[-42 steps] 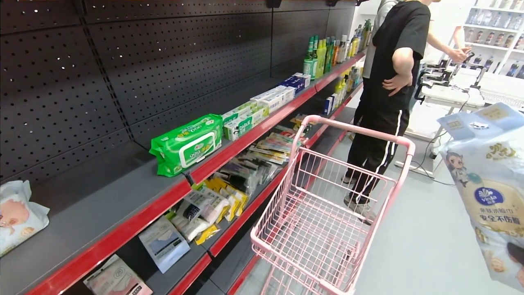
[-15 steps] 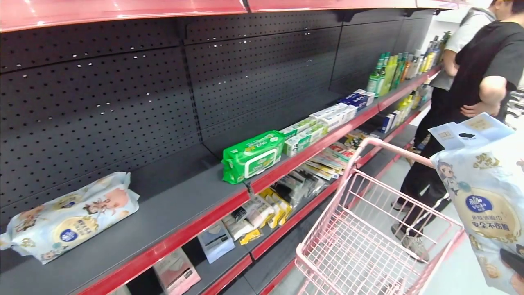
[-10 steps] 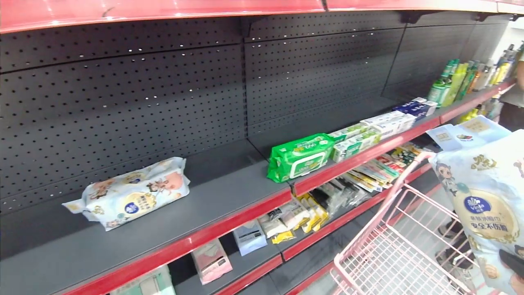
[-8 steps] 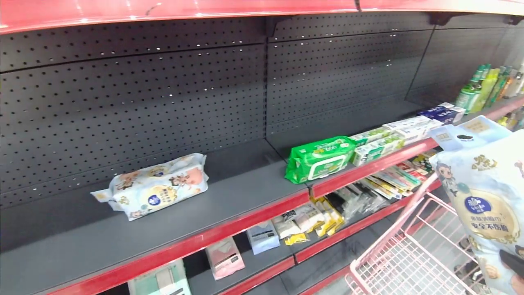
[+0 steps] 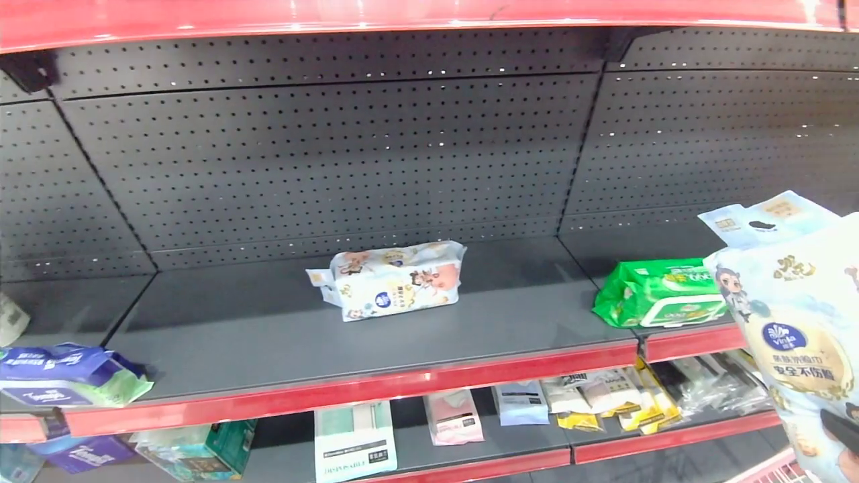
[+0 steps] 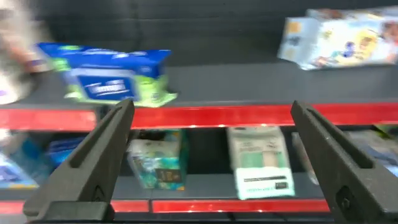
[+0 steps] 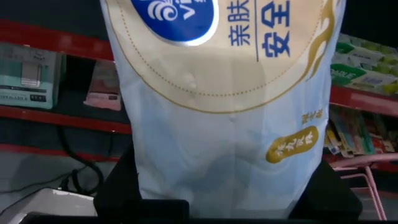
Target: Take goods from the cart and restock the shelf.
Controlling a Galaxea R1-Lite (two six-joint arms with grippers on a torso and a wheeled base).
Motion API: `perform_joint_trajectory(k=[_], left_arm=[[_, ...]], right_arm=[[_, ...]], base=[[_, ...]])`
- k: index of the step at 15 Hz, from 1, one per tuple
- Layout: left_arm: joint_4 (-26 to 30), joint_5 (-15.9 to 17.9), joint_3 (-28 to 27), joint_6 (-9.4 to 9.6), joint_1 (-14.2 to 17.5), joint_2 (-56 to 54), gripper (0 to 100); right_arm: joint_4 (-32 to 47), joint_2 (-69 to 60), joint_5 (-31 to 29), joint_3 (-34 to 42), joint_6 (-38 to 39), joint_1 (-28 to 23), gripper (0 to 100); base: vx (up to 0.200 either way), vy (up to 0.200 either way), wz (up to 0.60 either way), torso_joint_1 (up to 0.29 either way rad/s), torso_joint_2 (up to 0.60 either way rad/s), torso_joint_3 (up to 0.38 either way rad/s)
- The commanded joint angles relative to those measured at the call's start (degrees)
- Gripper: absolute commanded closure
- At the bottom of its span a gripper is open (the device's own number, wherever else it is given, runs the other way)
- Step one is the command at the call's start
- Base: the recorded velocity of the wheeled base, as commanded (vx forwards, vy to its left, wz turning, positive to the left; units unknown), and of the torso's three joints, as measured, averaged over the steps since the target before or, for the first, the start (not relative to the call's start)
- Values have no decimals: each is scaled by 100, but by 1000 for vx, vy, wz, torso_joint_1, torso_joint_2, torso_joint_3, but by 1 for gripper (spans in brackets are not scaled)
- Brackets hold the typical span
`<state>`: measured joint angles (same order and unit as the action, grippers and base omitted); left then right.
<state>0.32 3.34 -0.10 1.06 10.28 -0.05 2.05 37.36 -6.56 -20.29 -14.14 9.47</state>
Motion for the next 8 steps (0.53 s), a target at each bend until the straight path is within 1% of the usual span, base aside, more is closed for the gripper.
perform_joint_trajectory(k=[1, 4, 5, 6, 7, 8], left_arm=[[-5, 9, 1, 26, 1, 5, 0], [3, 9, -8, 52, -8, 5, 0], [-5, 61, -8, 158, -43, 5, 0], [3, 255, -263, 237, -166, 5, 0], [-40, 343, -1291, 131, -289, 1262, 0], [-155, 352, -2100, -255, -289, 2404, 0]], right_arm=[[50, -502, -3, 112, -45, -24, 100], [85, -1530, 49, 508, -45, -33, 100], [85, -1847, 41, 666, -45, -33, 100], [85, -2146, 58, 780, -71, -24, 100], [85, -2418, 58, 868, -106, -24, 100], [85, -2664, 58, 1000, -45, -24, 100]], base=[[0, 0, 0, 0, 0, 0], [0, 0, 0, 0, 0, 0], [0, 0, 0, 0, 0, 0], [0, 0, 0, 0, 0, 0], [0, 0, 0, 0, 0, 0], [0, 0, 0, 0, 0, 0]])
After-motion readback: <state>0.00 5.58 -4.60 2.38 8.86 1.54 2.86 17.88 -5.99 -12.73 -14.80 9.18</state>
